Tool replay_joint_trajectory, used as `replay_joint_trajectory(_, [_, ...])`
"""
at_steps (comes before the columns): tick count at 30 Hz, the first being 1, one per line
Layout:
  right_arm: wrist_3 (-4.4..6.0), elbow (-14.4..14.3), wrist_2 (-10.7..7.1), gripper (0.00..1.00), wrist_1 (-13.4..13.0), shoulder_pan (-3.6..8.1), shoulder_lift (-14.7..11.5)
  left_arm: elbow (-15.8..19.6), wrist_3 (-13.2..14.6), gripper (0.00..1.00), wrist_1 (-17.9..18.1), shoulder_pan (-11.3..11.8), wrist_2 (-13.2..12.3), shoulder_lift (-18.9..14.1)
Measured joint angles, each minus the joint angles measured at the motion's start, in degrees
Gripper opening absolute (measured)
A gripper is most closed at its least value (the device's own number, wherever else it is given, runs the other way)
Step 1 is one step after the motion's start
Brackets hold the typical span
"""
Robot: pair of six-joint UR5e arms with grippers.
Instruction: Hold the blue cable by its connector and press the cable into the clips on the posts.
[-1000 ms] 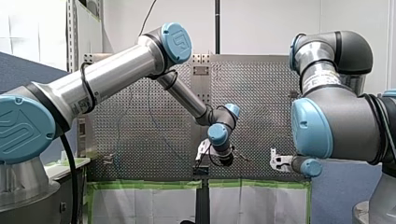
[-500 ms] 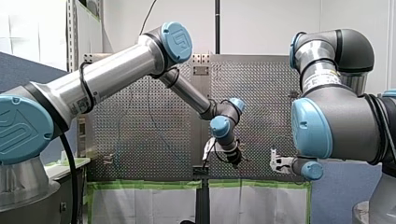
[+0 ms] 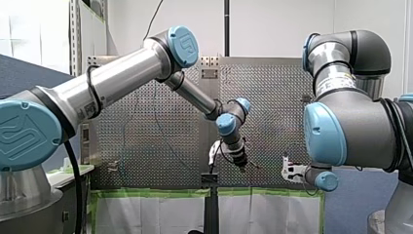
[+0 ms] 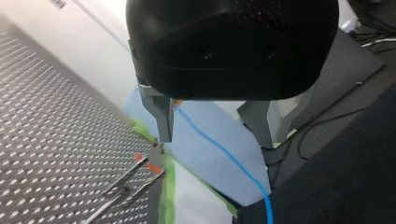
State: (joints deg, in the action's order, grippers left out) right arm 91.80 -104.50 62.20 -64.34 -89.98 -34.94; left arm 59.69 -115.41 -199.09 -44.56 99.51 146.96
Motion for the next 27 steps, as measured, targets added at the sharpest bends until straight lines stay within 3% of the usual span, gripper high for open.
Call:
replay_joint_trajectory(8, [0.12, -0.12, -0.87, 0.0, -0.57, -0.34, -0.01, -4.21, -3.77, 1.0, -4.25, 0.89, -0.1, 2.08])
replay_joint_trajectory(19, [0.2, -0.09, -1.1, 0.0, -0.67, -0.55, 0.02, -9.46, -0.64, 1.0, -9.67, 1.22, 3.62, 6.6])
replay_joint_trajectory(27, [0.24, -0.06, -0.92, 0.0, -0.75, -0.66, 0.02, -9.64, -0.99, 1.0, -13.51, 1.24, 2.39, 6.86])
